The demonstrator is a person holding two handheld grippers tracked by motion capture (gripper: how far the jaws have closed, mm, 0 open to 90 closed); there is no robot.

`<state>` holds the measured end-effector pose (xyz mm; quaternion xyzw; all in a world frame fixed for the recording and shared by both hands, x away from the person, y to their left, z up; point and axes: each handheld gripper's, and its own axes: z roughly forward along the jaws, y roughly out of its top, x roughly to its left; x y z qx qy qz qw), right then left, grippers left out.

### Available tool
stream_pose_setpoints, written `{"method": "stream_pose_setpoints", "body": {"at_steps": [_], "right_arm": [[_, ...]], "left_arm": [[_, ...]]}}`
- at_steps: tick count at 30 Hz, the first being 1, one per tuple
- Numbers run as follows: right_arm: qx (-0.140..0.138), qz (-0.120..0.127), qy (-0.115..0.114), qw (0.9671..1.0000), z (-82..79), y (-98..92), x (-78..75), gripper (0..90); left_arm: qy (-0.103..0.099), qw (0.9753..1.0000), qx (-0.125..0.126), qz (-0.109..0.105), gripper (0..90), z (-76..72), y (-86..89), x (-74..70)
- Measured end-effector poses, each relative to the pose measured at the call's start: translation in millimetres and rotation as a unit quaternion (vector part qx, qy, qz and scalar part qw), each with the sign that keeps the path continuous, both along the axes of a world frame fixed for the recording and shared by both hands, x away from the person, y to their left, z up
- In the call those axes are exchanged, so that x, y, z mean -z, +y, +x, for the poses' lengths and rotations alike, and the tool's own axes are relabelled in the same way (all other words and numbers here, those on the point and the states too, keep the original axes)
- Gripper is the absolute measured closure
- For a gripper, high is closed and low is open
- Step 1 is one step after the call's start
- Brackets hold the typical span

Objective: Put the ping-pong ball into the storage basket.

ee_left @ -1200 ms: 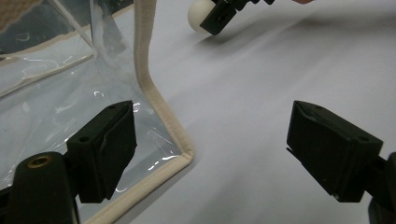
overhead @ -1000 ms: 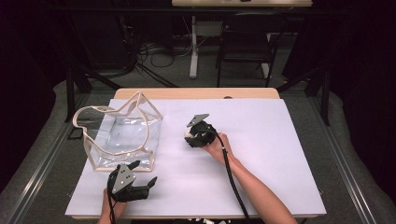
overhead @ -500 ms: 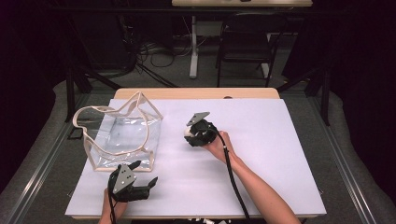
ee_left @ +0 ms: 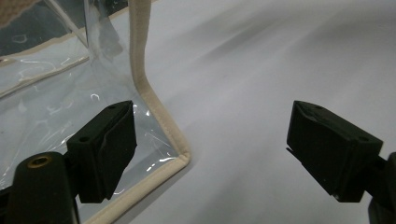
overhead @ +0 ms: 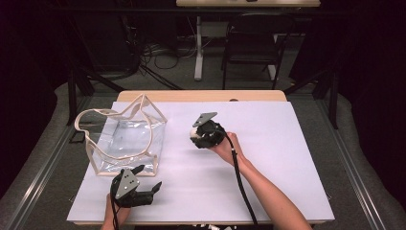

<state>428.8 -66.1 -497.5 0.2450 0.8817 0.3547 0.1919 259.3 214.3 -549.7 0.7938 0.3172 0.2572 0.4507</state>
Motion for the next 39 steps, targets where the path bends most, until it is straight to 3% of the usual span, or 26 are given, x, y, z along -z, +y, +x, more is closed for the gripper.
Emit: {"method": "stream_pose_setpoints", "body": {"at_steps": [39], "right_arm": [[-0.008, 0.000, -0.021, 0.9998, -4.5, 2.3, -42.2, 50.5]], "left_arm": [[-0.002, 1.0000, 0.001, 0.000, 16.3, -0.3, -0.3, -0.4]]}}
